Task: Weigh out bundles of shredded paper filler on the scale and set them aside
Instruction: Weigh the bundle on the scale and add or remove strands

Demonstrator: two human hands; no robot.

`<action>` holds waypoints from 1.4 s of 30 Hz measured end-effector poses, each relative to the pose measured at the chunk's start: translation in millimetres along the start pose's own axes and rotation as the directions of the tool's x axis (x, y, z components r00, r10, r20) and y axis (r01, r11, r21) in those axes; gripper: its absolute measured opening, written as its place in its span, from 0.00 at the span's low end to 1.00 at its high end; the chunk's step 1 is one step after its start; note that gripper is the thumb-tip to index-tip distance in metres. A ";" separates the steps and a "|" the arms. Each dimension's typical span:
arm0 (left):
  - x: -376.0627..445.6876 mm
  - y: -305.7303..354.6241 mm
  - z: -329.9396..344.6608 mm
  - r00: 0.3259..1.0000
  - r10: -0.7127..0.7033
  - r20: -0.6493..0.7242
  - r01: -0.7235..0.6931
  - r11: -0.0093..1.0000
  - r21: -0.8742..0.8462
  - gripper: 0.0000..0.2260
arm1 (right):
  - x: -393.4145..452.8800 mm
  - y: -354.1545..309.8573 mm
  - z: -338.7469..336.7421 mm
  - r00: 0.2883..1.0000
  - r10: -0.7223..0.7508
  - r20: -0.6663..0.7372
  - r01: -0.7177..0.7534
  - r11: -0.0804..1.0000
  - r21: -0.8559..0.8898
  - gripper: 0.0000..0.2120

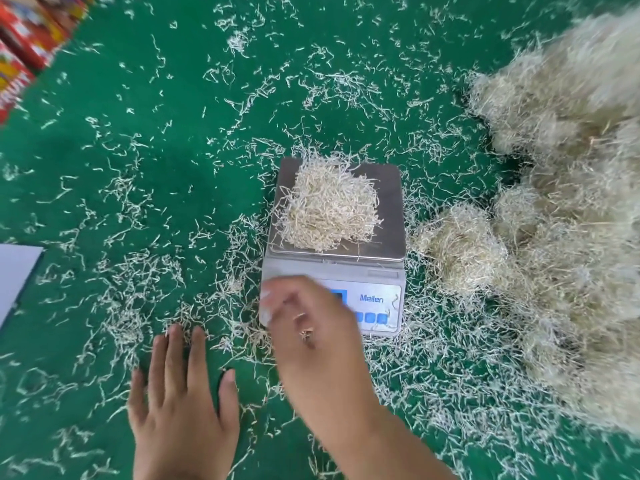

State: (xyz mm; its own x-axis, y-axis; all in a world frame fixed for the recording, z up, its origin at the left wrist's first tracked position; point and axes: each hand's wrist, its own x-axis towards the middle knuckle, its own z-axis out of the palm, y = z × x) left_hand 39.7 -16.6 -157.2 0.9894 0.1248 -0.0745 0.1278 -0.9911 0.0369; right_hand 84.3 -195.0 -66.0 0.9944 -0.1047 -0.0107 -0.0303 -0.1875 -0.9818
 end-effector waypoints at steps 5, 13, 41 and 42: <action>0.4 2.6 5.0 0.996 -0.004 -0.090 0.004 1.000 0.002 0.33 | 60.7 -16.9 -50.8 0.906 -0.282 -0.316 0.144 0.907 -0.397 0.25; 0.7 4.0 14.6 0.978 -0.007 -0.208 -0.006 0.998 -0.060 0.33 | 96.0 -2.5 -47.0 0.990 -0.028 -0.135 -0.058 0.807 -0.588 0.39; -3.4 24.3 -155.5 0.971 0.111 0.212 0.024 0.836 -0.548 0.16 | 4.4 -223.4 -110.8 0.935 0.125 -0.331 -0.177 0.975 -0.134 0.39; -4.8 33.1 -179.1 0.971 0.134 0.200 0.025 0.770 -0.638 0.13 | 2.8 -225.4 -107.9 0.936 0.125 -0.330 -0.179 0.974 -0.137 0.39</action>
State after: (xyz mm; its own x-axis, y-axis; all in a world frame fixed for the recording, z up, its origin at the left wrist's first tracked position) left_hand 51.6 -41.7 22.8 0.9635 -0.0212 -0.2668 0.1673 -0.7303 0.6623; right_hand 83.0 -258.4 175.7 0.8936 -0.4433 -0.0708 -0.2213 -0.2978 -0.9286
